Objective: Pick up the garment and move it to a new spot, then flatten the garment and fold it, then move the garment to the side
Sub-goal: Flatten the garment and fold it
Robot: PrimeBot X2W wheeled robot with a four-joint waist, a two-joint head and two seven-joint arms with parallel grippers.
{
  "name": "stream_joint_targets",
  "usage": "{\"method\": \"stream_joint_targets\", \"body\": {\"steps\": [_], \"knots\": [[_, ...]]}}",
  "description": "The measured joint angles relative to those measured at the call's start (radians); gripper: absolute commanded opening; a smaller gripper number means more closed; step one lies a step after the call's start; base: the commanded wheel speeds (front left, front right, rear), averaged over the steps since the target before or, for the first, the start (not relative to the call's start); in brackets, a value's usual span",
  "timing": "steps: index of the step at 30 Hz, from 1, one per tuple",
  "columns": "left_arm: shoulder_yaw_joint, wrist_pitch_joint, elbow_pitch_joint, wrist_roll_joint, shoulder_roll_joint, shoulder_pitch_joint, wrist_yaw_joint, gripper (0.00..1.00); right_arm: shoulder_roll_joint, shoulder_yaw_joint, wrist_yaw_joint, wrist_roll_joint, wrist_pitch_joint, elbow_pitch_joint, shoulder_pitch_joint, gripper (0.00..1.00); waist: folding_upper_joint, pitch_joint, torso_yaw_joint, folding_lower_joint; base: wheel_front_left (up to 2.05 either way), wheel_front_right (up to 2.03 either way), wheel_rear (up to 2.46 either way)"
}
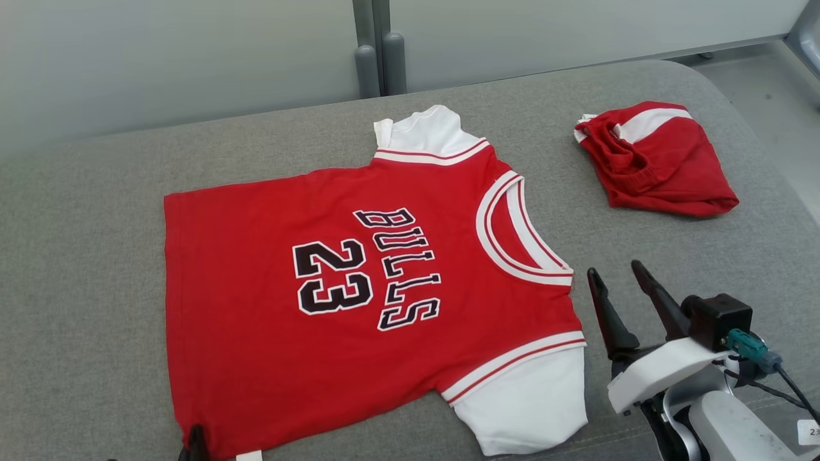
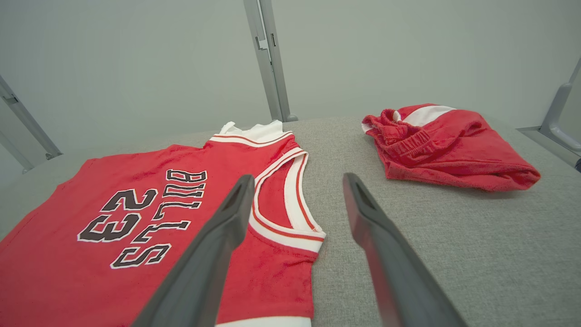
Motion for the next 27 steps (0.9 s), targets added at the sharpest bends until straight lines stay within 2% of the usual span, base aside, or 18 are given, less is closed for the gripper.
{"method": "stream_joint_targets", "body": {"steps": [5,10,19,27], "knots": [[-0.006,-0.010,-0.006,0.010,0.000,-0.021,0.000,0.00,-0.001,0.028,0.034,0.023,0.024,0.040,0.021,1.00,0.0000,0.016,0.007,0.0000,0.00,0.00,0.00],[-0.003,-0.021,-0.036,0.027,-0.001,-0.040,-0.002,0.00,0.000,0.043,0.053,0.058,0.043,0.089,0.102,1.00,0.0000,0.030,0.017,0.0000,0.00,0.00,0.00],[0.005,-0.027,-0.076,0.066,-0.001,-0.056,-0.002,0.00,0.011,0.078,0.115,0.107,0.052,0.093,0.176,1.00,0.0000,0.060,0.007,0.0000,0.00,0.00,0.00],[-0.003,-0.027,-0.080,0.088,-0.001,-0.060,-0.003,0.00,0.001,0.090,0.131,0.112,0.063,0.102,0.190,1.00,0.0000,0.078,-0.018,0.0000,0.00,0.00,0.00]]}}
